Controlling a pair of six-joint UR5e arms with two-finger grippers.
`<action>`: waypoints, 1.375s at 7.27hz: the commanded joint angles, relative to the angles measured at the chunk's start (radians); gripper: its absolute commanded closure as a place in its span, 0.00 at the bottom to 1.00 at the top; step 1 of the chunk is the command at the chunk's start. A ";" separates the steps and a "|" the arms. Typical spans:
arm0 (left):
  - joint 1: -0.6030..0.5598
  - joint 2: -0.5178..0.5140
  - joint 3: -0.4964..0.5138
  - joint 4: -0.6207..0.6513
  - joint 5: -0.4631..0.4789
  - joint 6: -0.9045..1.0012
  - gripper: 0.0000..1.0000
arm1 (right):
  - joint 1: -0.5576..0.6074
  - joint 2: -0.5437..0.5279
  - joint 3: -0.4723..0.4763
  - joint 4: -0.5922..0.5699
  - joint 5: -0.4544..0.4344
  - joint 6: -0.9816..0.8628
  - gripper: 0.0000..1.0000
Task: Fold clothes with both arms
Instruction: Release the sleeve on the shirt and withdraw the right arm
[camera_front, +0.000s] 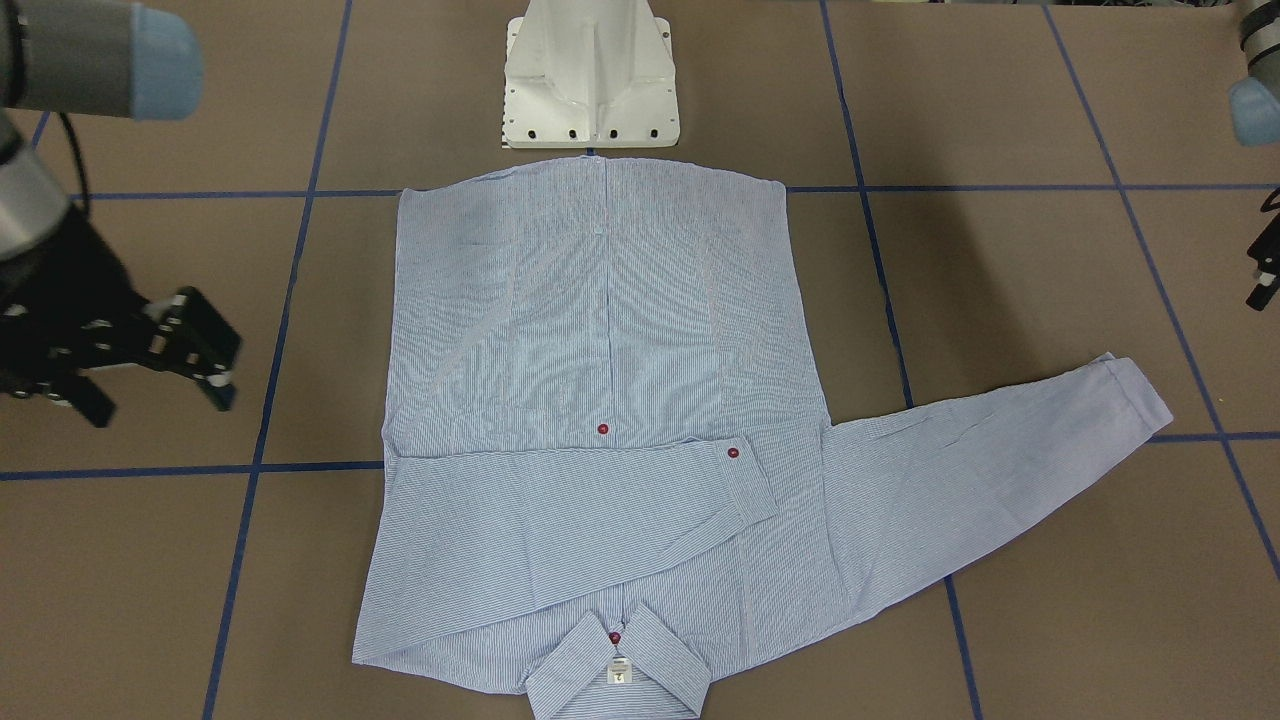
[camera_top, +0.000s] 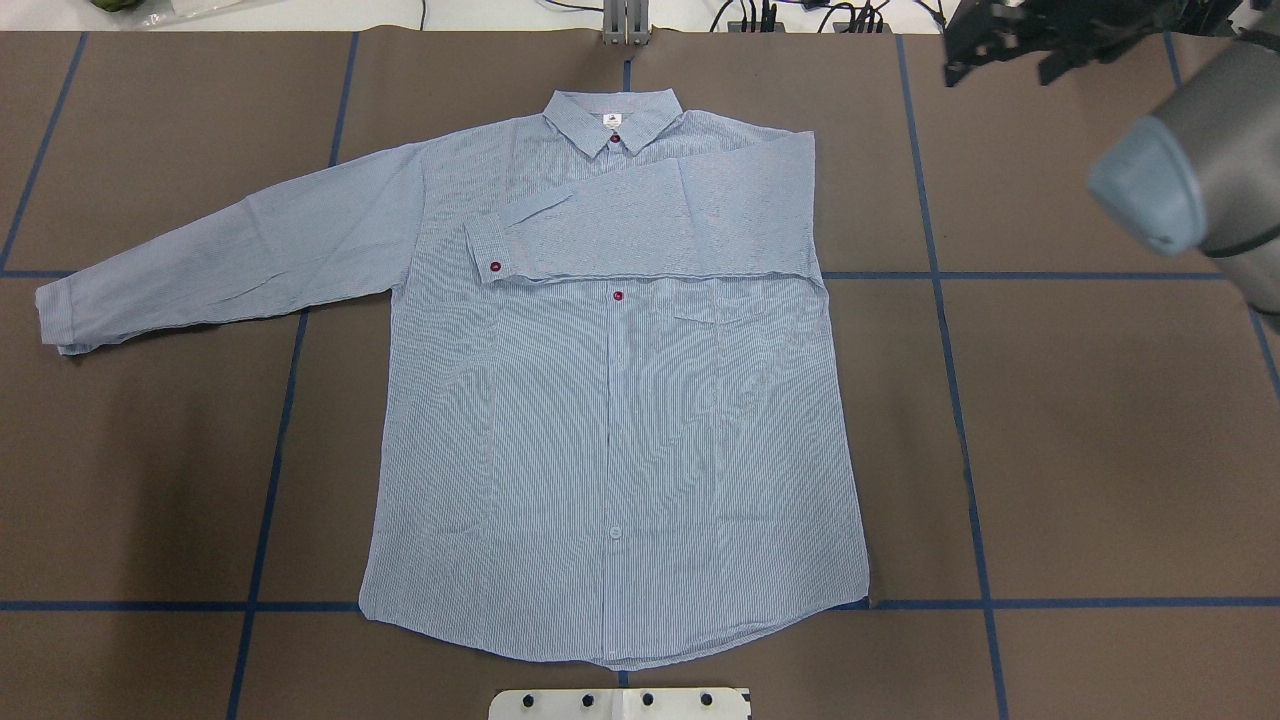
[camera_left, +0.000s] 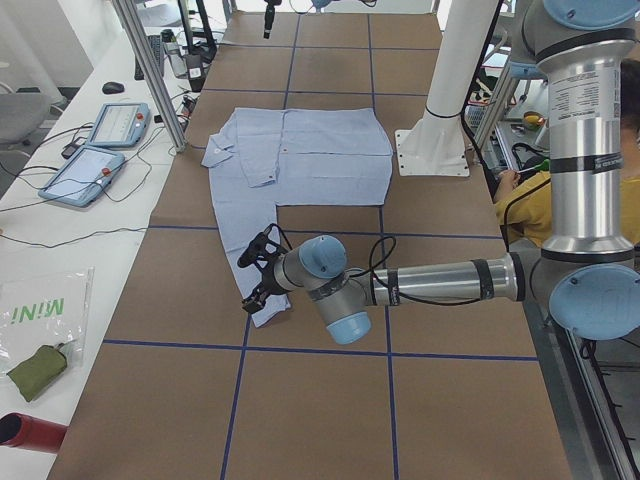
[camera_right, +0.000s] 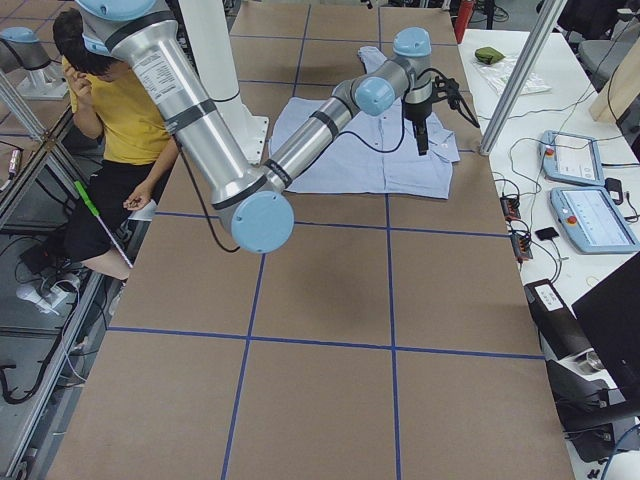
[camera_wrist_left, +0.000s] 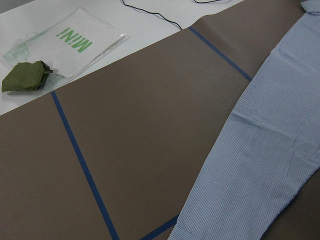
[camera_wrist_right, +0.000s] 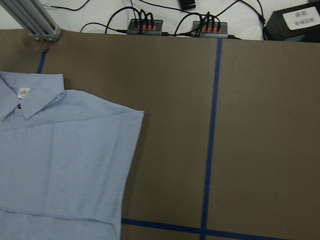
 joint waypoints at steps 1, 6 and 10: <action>0.197 -0.001 0.139 -0.236 0.207 -0.280 0.00 | 0.140 -0.227 0.119 0.005 0.097 -0.216 0.00; 0.380 -0.027 0.271 -0.398 0.352 -0.624 0.21 | 0.181 -0.265 0.141 0.005 0.115 -0.218 0.00; 0.398 -0.064 0.319 -0.397 0.349 -0.615 0.22 | 0.181 -0.263 0.141 0.005 0.114 -0.218 0.00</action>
